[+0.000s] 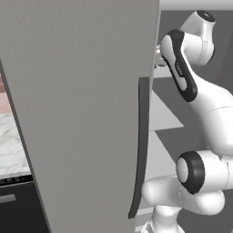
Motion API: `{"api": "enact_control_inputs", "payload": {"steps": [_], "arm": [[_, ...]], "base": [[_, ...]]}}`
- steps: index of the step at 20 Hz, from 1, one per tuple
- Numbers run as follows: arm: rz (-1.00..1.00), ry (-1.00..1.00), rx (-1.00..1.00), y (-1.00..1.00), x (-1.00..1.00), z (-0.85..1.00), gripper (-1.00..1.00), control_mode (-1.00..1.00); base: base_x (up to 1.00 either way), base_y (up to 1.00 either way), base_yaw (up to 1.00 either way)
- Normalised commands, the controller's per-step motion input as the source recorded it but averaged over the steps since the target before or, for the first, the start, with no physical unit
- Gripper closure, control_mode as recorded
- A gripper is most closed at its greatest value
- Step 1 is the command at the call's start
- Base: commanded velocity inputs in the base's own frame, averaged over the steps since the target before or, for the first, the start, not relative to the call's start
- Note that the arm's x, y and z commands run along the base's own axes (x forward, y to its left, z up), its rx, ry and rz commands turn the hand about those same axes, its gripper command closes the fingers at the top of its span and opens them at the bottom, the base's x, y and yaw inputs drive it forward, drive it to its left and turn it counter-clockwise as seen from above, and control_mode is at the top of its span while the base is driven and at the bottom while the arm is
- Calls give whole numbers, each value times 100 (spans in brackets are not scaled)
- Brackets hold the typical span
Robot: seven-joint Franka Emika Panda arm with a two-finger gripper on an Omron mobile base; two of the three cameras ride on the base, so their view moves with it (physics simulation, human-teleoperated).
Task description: Take the lemon, garlic, and corn from the freezer and place them in the bowl on the counter.
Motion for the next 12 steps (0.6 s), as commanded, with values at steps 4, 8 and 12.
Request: {"api": "enact_control_inputs", "payload": {"steps": [4, 8, 12], "arm": [[0, 0, 13, 0, 27, 0, -100, -100], [0, 0, 12, 0, 31, 0, -100, -100], [0, 0, 14, 0, 36, 0, -100, -100]], "base": [[0, 0, 0], [0, 0, 0], [0, 0, 0]]}}
